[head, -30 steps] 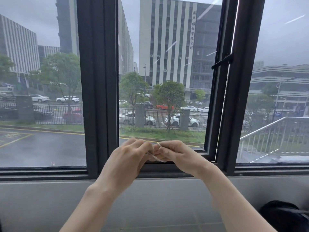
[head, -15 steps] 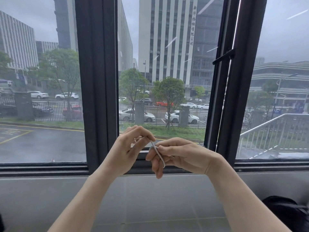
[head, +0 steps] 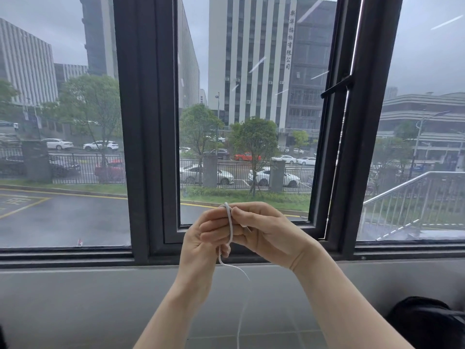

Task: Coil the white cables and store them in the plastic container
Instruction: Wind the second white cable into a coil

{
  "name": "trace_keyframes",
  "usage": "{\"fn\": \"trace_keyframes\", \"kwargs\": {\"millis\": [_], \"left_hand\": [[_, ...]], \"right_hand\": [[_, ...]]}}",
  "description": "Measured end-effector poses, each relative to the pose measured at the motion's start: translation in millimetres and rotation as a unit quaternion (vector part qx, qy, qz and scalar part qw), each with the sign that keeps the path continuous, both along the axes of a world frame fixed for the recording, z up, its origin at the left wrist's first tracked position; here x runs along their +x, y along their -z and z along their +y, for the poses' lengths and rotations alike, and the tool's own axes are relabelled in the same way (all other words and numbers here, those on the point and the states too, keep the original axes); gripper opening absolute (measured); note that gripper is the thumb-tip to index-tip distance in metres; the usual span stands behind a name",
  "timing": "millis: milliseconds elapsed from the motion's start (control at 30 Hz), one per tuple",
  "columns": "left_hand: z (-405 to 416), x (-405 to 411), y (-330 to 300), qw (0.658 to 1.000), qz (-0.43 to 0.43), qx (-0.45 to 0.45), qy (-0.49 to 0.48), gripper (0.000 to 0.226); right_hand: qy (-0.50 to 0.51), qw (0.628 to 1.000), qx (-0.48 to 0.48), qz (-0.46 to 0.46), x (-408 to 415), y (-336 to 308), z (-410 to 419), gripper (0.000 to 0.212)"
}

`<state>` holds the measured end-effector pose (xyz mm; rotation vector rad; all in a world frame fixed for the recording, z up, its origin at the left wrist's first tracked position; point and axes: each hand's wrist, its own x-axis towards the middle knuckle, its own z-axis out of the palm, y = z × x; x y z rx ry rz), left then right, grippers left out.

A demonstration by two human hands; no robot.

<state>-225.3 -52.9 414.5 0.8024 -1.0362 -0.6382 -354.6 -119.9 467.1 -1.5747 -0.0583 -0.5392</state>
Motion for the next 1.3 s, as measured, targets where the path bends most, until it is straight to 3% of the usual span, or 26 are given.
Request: {"fn": "trace_keyframes", "kwargs": {"millis": [167,467,700,767,900,1000,1067,1167,1300], "left_hand": [[0.5,-5.7,7.7,0.997,-0.011,0.051,-0.056,0.031],[1.7,-14.2,21.3,0.972,-0.187,0.07,-0.127,0.02],[11.0,-16.9,16.6,0.928,-0.314,0.164,-0.117,0.014],[13.9,-16.5,13.6,0.886,-0.394,0.199,-0.142,0.012],[19.8,-12.9,-1.0,0.757,-0.564,0.216,-0.249,0.023],[22.2,-10.7,-13.9,0.653,-0.657,0.215,-0.311,0.023],[23.3,-7.6,-20.9,0.597,-0.705,0.175,-0.34,0.027],[21.2,5.5,-26.3,0.563,-0.741,0.04,-0.364,0.027],[13.4,31.7,-24.2,0.584,-0.731,-0.039,-0.351,0.026]], "right_hand": [[0.056,0.997,0.029,-0.049,5.7,-1.3,-1.4,0.039],[0.15,0.974,0.098,-0.141,13.4,1.6,-8.9,0.035],[0.228,0.964,0.049,-0.128,11.1,8.5,-18.8,0.034],[0.289,0.954,-0.029,-0.077,11.1,13.1,-22.3,0.032],[0.366,0.908,-0.197,0.049,10.4,20.8,-24.2,0.026],[0.369,0.89,-0.239,0.12,7.5,26.4,-26.2,0.022],[0.337,0.899,-0.232,0.157,5.0,29.8,-27.5,0.025],[0.267,0.924,-0.2,0.186,-3.0,24.0,-16.7,0.041],[0.195,0.951,-0.141,0.194,-14.9,13.7,-11.0,0.038]]}}
